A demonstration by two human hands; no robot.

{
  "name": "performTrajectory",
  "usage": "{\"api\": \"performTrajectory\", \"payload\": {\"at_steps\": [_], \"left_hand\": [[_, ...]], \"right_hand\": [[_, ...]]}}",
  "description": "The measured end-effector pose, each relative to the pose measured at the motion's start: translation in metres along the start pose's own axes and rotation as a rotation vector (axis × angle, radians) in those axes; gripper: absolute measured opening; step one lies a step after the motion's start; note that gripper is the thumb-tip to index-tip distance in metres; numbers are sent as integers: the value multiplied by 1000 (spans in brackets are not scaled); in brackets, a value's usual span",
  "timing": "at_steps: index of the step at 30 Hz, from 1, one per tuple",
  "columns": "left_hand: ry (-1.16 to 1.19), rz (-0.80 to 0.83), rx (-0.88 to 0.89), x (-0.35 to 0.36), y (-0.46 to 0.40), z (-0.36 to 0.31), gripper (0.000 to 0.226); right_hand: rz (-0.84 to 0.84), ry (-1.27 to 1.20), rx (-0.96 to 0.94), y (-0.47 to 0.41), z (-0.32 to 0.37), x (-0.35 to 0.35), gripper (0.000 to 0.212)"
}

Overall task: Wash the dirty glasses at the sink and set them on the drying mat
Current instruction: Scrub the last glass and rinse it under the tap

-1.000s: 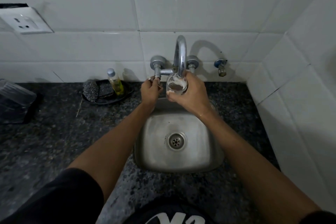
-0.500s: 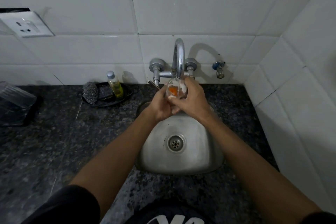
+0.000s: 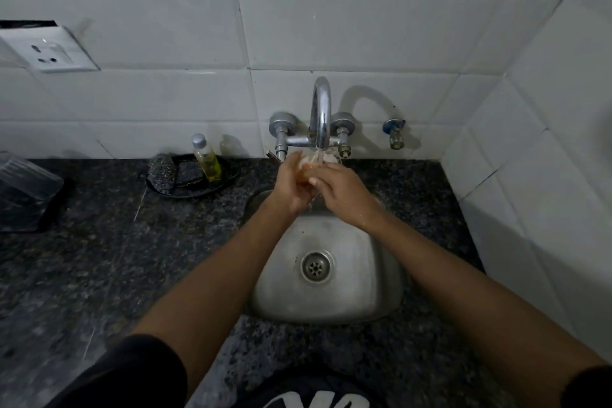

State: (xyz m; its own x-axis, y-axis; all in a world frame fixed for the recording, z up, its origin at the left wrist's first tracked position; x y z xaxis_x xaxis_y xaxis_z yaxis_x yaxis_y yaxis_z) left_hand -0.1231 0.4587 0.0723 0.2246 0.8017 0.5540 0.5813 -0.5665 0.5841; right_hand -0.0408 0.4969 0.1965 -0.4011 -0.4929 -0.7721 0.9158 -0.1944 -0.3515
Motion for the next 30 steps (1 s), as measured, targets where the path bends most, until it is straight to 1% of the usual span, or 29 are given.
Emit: {"api": "performTrajectory", "payload": {"at_steps": [2,3,4,5,6,8,9,10,11,13,14,15,16,18,19,20,21,23,24,26,28,29,30], "left_hand": [[-152,21,-51,-2,1,3,57],[-190,40,-56,0,2,1,53],[-193,39,-40,0,2,-4,45],[-164,22,-7,-1,2,-9,39],[-124,11,37,0,3,-14,35],[-40,19,97,4,6,-18,31],[-25,28,104,6,8,-18,32],[-35,38,89,6,8,-16,34],[-60,48,51,8,9,-13,38],[-145,34,-6,6,9,-12,39],[-174,18,-11,5,9,-14,36],[-170,2,-9,5,9,-15,32],[-135,-10,2,5,9,-15,31],[-64,-37,29,2,7,-13,39],[-53,-38,30,0,5,-11,46],[-65,-22,21,1,5,-9,49],[-104,-10,10,3,5,-7,47],[-175,30,-15,8,5,-10,39],[-196,24,-10,8,4,-13,35],[-156,0,29,7,6,-17,28],[-97,-15,53,5,8,-17,30],[-84,-3,48,7,9,-15,34],[-109,7,34,9,8,-13,37]], "right_hand": [[123,97,-127,-3,8,-3,35],[173,176,-207,-3,9,-2,41],[182,223,-244,-3,6,-3,45],[168,219,-226,-3,4,-3,44],[133,147,-152,-4,1,-2,38],[17,-114,53,-6,-6,1,27],[-15,-179,111,-6,-7,2,25],[-10,-174,123,-7,-6,4,25],[24,-103,82,-7,-3,5,26],[172,159,-75,-3,2,12,33],[196,234,-111,-1,-2,14,34],[175,215,-98,-1,-4,15,33],[130,124,-58,-1,-2,14,30],[37,-103,100,-3,-4,10,27],[23,-159,148,-4,-5,10,27],[28,-129,136,-6,-5,9,28],[54,-27,74,-8,-3,8,30],[177,182,-38,-5,-5,15,33],[180,196,-42,-4,-8,15,31],[99,-15,76,-2,-11,12,22],[29,-245,287,-4,-22,13,24],[16,-251,308,-5,-20,11,25],[14,-195,264,-7,-18,10,28]]}}
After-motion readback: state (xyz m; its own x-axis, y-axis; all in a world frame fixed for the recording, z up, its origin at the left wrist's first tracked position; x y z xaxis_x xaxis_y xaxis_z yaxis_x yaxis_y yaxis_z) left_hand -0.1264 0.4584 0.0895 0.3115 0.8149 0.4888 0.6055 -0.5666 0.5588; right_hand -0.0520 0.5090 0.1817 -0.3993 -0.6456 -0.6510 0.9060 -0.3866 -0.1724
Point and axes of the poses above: each hand's wrist, its own y-axis away from the middle knuckle, its own x-axis out of the palm, z = x × y, the point moved 10 cm from there along -y, towards the middle knuckle, and after that the axes turned 6 degrees about -z, right-handed, at the moved point
